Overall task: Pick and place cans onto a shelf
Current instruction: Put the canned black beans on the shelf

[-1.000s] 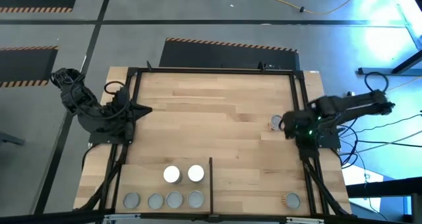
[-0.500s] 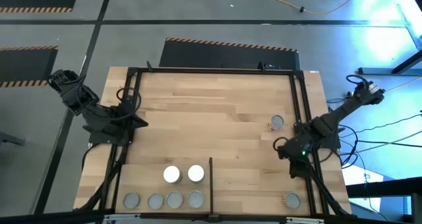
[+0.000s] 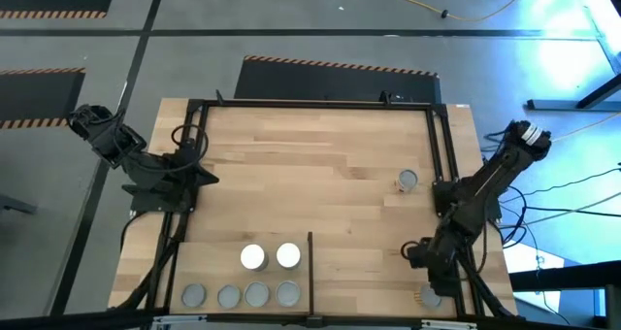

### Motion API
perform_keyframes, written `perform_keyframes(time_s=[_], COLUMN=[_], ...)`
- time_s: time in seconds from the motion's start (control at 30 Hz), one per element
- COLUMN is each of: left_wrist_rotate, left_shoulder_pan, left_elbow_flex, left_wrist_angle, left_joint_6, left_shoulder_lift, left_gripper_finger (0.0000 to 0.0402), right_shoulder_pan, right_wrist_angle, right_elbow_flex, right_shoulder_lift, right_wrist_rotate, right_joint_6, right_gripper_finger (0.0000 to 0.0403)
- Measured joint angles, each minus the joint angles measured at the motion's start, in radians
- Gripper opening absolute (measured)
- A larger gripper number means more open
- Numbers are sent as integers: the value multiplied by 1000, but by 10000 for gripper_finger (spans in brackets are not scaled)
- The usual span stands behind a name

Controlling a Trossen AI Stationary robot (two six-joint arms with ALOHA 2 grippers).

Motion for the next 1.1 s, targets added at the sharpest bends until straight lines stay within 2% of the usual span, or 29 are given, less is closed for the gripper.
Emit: perform_keyframes(time_s=[0.17,0.4,1.1], left_wrist_rotate=[-1,6,7], left_shoulder_pan=[11,20,20], left_elbow_flex=[0,0,0], left_wrist_angle=[14,16,46], left_joint_6=[0,-4,-5], left_shoulder_lift=[0,0,0], left_gripper_finger=[2,2,1], right_shoulder_pan=[26,32,86], right_wrist_angle=[48,51,12], right_elbow_flex=[8,39,41], right_shoulder_lift=[96,173,163], right_wrist_rotate=[90,75,51], right_joint_6=[10,-4,-29], right_gripper_finger=[96,96,96])
